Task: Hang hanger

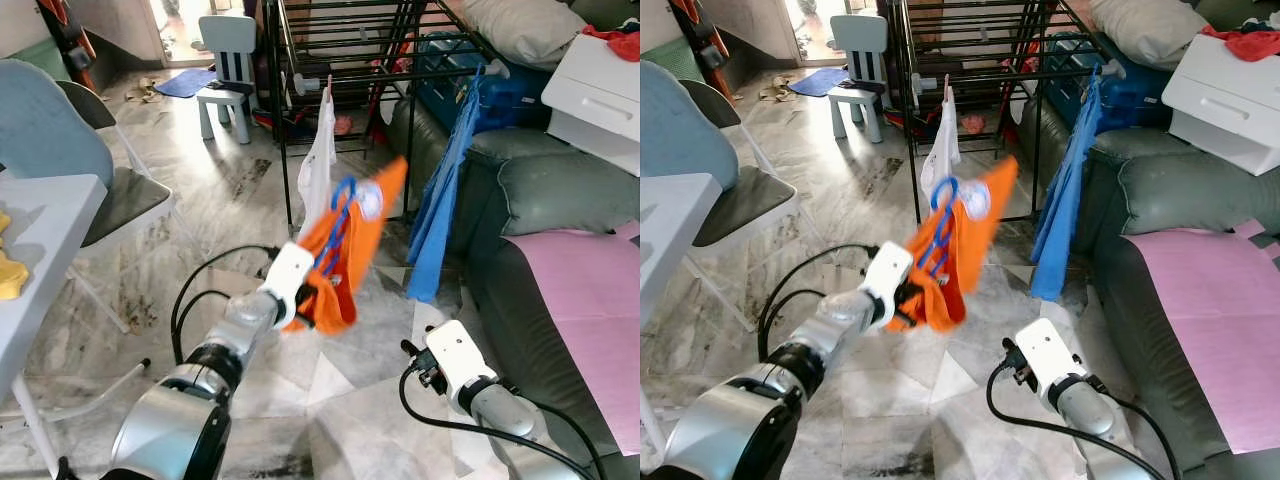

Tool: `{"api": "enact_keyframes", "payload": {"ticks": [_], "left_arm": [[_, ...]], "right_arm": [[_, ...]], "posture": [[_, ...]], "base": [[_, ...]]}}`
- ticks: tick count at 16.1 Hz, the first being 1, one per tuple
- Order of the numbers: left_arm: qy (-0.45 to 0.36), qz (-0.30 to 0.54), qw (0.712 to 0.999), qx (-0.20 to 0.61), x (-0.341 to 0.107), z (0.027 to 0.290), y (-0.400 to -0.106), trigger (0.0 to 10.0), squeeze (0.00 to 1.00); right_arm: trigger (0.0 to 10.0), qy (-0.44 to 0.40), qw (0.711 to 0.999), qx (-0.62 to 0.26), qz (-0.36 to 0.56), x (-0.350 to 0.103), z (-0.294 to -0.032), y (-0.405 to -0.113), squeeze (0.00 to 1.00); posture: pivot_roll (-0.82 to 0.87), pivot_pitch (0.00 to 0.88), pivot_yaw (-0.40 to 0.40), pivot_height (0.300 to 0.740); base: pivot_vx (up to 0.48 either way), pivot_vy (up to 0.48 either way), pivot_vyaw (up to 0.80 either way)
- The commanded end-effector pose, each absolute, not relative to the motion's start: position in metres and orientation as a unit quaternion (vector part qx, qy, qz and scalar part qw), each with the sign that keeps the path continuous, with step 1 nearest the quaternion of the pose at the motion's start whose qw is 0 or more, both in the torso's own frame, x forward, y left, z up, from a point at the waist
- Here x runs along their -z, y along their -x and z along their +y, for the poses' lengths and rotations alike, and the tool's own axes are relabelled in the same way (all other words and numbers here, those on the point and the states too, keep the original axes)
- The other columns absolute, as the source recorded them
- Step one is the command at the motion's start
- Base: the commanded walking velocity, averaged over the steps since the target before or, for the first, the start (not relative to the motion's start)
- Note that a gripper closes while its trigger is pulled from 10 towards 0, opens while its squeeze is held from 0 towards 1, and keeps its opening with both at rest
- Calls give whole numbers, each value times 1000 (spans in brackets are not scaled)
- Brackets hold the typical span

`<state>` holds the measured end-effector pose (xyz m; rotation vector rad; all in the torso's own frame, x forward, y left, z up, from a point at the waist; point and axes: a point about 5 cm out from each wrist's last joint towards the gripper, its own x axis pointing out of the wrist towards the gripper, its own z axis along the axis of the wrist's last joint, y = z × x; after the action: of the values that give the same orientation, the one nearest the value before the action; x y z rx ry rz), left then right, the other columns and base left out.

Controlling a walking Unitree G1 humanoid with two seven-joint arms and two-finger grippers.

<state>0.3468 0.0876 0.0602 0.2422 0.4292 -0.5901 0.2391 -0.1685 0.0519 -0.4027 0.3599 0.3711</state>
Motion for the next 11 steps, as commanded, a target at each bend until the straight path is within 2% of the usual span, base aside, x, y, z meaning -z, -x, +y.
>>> {"api": "enact_keyframes", "payload": {"ticks": [1, 4, 6, 9, 11], "left_arm": [[-127, 180, 930, 295, -67, 89, -350, 0, 0], [-112, 170, 931, 304, -61, 93, -344, 0, 0], [-134, 182, 922, 315, -53, 101, -338, 0, 0], [-207, 149, 883, 394, -64, 100, -340, 0, 0], [-274, 136, 840, 449, -69, 101, -339, 0, 0]], "right_arm": [[10000, 181, 957, -155, 165, -51, -171, -239, 1000], [10000, 147, 968, -124, 161, -46, -170, -234, 1000], [10000, 204, 953, -161, 154, -47, -175, -235, 1000], [10000, 289, 928, -185, 143, -71, -214, -240, 1000], [10000, 353, 900, -214, 141, -86, -232, -236, 1000]], "posture": [[-51, 0, 26, 740], [-28, 0, 3, 740], [-20, 0, -6, 740], [-2, 0, 0, 740], [-15, 0, 10, 740]], "base": [[0, 0, 0], [0, 0, 0], [0, 0, 0], [0, 0, 0], [0, 0, 0]]}}
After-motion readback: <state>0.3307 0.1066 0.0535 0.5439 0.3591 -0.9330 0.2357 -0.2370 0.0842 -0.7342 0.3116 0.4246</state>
